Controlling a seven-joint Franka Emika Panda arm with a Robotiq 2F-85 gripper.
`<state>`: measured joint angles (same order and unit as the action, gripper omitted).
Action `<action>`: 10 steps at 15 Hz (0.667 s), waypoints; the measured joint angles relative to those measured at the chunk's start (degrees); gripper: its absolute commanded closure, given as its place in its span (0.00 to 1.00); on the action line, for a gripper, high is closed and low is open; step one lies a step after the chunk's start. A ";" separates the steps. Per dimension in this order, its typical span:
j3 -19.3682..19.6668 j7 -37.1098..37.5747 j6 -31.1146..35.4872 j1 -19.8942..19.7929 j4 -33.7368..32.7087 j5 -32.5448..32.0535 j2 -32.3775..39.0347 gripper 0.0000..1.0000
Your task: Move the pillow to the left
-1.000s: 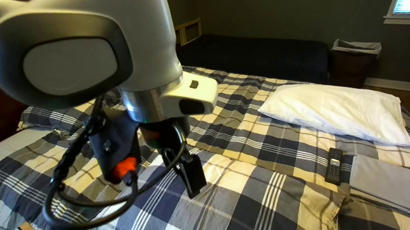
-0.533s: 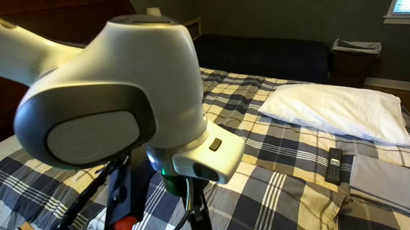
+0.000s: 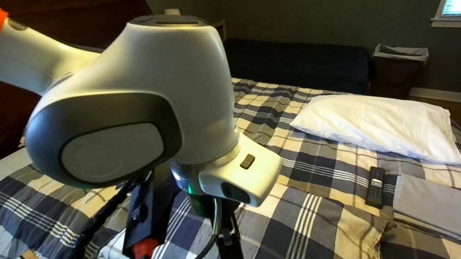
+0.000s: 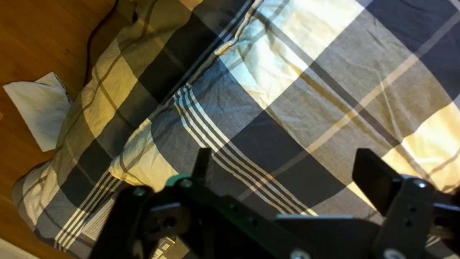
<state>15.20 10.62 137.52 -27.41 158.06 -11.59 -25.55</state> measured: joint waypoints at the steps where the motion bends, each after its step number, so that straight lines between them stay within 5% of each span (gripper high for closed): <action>1: 0.40 1.43 1.81 -0.06 0.01 1.29 0.79 0.00; 6: 4.65 2.50 11.09 -0.25 0.07 9.90 7.89 0.00; 10: 4.47 1.97 11.51 -0.33 -0.22 10.27 8.47 0.00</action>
<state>19.67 12.59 149.03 -27.74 157.84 -1.32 -17.08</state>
